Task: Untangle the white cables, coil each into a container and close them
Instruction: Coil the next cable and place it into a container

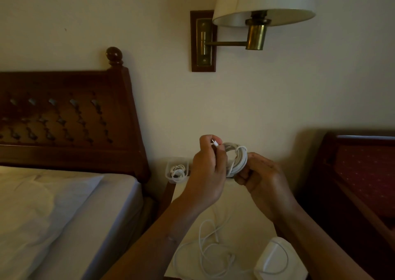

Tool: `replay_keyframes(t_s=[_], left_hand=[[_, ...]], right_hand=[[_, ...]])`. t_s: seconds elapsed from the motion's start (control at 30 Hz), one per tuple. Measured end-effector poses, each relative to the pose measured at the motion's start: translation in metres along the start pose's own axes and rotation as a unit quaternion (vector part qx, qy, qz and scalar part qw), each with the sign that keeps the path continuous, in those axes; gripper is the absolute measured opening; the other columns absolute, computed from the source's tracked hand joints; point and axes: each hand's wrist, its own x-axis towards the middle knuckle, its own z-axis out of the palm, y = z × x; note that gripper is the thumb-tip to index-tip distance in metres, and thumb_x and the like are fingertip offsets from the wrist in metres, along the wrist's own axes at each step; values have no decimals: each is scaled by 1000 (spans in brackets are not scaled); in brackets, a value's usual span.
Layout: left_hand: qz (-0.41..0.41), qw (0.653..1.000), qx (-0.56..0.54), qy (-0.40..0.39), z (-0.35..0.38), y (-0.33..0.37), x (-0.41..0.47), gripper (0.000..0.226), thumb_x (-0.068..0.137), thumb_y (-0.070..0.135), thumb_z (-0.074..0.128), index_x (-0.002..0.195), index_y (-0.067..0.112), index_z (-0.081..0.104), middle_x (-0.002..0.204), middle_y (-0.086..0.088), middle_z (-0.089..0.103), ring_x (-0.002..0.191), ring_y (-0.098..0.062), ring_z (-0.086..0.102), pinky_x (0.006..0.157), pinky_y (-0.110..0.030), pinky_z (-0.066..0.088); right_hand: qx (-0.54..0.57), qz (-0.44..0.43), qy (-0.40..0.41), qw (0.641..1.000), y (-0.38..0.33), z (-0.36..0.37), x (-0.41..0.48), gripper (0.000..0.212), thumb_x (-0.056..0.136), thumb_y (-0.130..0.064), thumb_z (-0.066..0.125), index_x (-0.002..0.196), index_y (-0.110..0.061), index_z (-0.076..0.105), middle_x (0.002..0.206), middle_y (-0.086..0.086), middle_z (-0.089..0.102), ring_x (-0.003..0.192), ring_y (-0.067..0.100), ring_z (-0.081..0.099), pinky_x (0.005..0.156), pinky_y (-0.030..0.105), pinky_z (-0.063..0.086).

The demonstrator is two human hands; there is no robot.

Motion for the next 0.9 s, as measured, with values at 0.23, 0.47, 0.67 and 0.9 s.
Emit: replay_keyframes(t_s=[0.23,0.47,0.67,0.9], left_hand=[[-50,995,-38,83,-8,0,1,15,109,18,48,100,13,58,79,1,65,69,-7,62,62,-16,45],[-57,996,-9,72,-8,-1,5,14,106,11,52,98,10,64,84,1,68,74,0,64,63,-8,44],[-137,972,-98,164,-1,-4,7,15,104,10,55,95,17,64,87,-7,71,78,-15,71,69,-26,58],[-241,911,-251,223,-2,-10,6,12,103,8,58,97,6,69,90,-19,75,87,-44,74,80,-57,62]], right_hand=[[-21,30,-18,999,-5,-2,3,28,101,-3,48,95,-1,75,76,17,56,69,22,48,59,26,44],[-43,38,-38,998,-5,-2,1,25,100,1,45,106,16,64,84,18,46,68,21,39,60,30,34],[-168,-32,58,983,-3,0,-1,35,104,-6,49,84,-14,77,64,11,50,66,26,40,66,42,37],[-307,-72,53,948,-10,-8,-5,33,100,-4,58,79,-25,74,65,-8,62,62,4,53,62,25,45]])
